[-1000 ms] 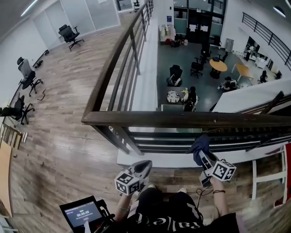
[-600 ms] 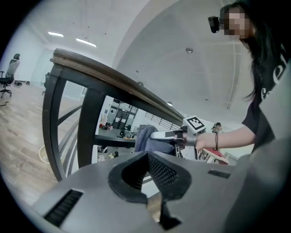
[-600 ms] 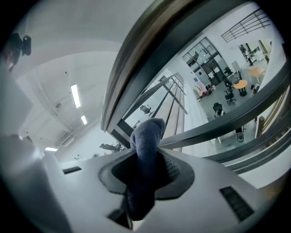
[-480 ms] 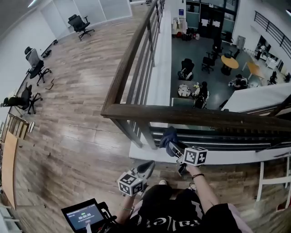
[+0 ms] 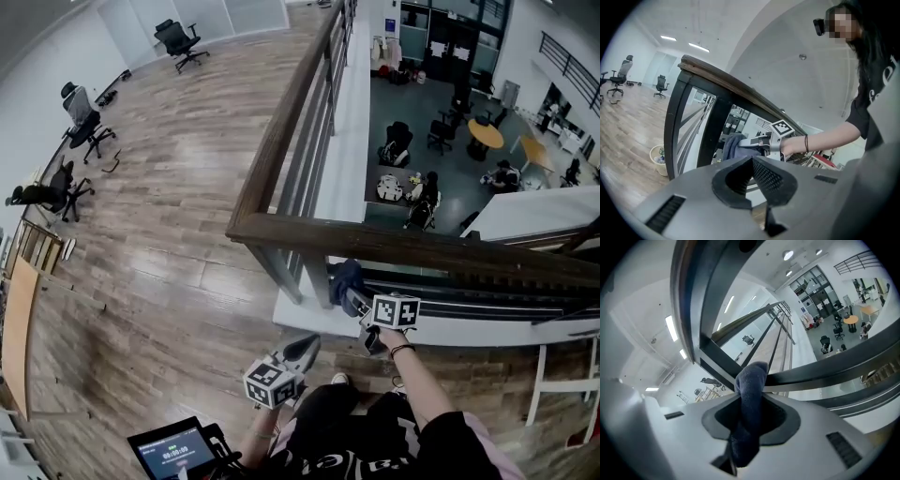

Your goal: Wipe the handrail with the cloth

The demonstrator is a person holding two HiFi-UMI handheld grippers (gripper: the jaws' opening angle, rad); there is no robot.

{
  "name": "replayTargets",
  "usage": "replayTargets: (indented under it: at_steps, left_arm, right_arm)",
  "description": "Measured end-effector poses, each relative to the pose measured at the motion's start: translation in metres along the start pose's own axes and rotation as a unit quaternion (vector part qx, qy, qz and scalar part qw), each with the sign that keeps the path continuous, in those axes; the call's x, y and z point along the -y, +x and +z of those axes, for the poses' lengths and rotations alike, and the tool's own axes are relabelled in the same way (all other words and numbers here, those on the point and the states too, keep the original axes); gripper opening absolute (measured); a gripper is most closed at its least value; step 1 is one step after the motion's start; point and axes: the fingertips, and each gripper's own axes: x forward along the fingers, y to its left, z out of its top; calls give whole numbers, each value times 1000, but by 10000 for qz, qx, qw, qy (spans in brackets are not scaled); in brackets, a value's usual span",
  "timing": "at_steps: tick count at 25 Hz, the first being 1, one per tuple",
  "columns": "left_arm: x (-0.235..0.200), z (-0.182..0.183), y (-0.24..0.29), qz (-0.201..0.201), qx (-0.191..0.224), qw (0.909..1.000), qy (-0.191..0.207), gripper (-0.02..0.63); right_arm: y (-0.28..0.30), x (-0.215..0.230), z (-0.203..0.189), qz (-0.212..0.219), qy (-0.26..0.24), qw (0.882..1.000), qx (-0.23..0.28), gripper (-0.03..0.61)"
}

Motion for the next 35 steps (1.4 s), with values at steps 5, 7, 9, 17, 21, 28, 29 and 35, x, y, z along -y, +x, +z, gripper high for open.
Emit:
replayTargets:
  at_steps: [5, 7, 9, 17, 21, 28, 29, 35]
  left_arm:
    - [11, 0, 3, -89, -164, 9998, 29, 0]
    - [14, 1, 12, -114, -126, 9998, 103, 0]
    - [23, 5, 24, -178, -136, 9997, 124, 0]
    - [84, 3, 90, -340, -150, 9992, 156, 0]
    - [129, 1, 137, -476, -156, 9987, 90, 0]
    - [218, 1, 222, -776, -213, 9966, 184, 0]
    - [233, 0, 234, -799, -243, 9963, 205, 0]
    - [329, -35, 310, -1024, -518, 9924, 451, 0]
  right_arm:
    - [-18, 19, 2, -218, 155, 9996, 63, 92]
    - [-30, 30, 4, -302, 217, 9992, 124, 92]
    - [-44, 46, 8, -392, 269, 9987, 200, 92]
    - [-127, 126, 26, -628, 537, 9954, 486, 92]
    - [-183, 178, 39, -779, 669, 9928, 624, 92]
    - [-291, 265, 60, -996, 872, 9867, 944, 92]
    - [-308, 277, 64, -1028, 898, 9857, 985, 92]
    - [-427, 373, 77, -1277, 1120, 9766, 1317, 92]
